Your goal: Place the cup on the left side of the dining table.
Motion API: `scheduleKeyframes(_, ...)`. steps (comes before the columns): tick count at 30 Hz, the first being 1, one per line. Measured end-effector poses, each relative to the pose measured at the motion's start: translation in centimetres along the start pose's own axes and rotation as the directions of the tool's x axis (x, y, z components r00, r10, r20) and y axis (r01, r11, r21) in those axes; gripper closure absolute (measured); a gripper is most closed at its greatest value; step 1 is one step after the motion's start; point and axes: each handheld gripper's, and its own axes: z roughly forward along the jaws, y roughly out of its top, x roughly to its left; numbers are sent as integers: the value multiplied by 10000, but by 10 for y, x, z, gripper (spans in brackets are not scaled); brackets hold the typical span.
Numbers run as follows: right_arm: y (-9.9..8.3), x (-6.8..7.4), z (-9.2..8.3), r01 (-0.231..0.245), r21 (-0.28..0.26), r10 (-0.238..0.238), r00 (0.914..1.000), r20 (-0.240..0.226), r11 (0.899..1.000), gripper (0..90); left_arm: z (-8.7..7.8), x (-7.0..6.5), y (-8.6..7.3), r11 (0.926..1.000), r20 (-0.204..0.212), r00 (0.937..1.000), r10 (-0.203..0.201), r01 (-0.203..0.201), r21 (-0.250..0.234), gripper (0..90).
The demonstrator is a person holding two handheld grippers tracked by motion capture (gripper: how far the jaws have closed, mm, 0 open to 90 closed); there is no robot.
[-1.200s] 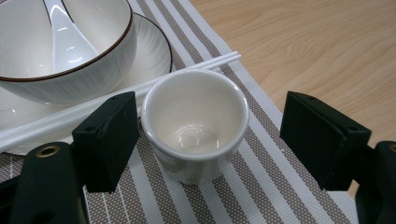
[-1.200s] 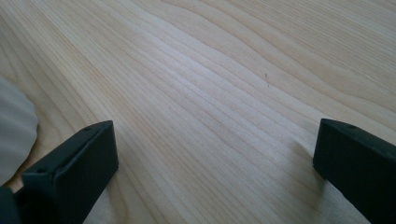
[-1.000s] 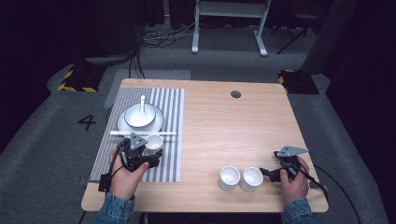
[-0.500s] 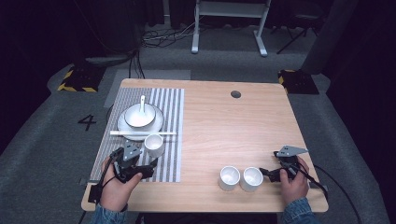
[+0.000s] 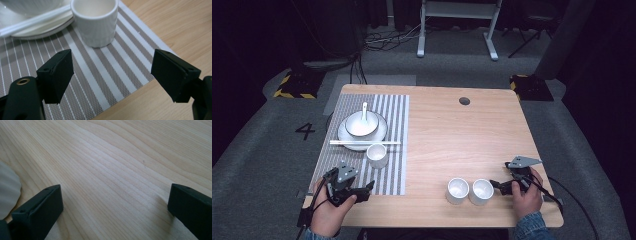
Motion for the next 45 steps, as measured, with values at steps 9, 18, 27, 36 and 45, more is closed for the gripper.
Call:
scheduleKeyframes(9,0,0,0,-1,1,1,10000,1,10000,0,6,8,-24,9992,124,9997,-222,218,328,185)
scheduleKeyframes(18,0,0,0,-3,2,3,10000,0,10000,0,11,12,-44,9979,10,9999,-115,114,643,185)
scheduleKeyframes(27,0,0,0,0,1,0,10000,-1,10000,0,20,7,-53,9991,306,9993,199,-210,359,183)
scheduleKeyframes(36,0,0,0,0,1,0,10000,-2,10000,0,32,1,-59,9995,339,9994,74,-64,-293,152)
scheduleKeyframes(45,0,0,0,-4,1,4,10000,-3,10000,0,34,0,-62,9981,259,9997,-42,57,-608,142)
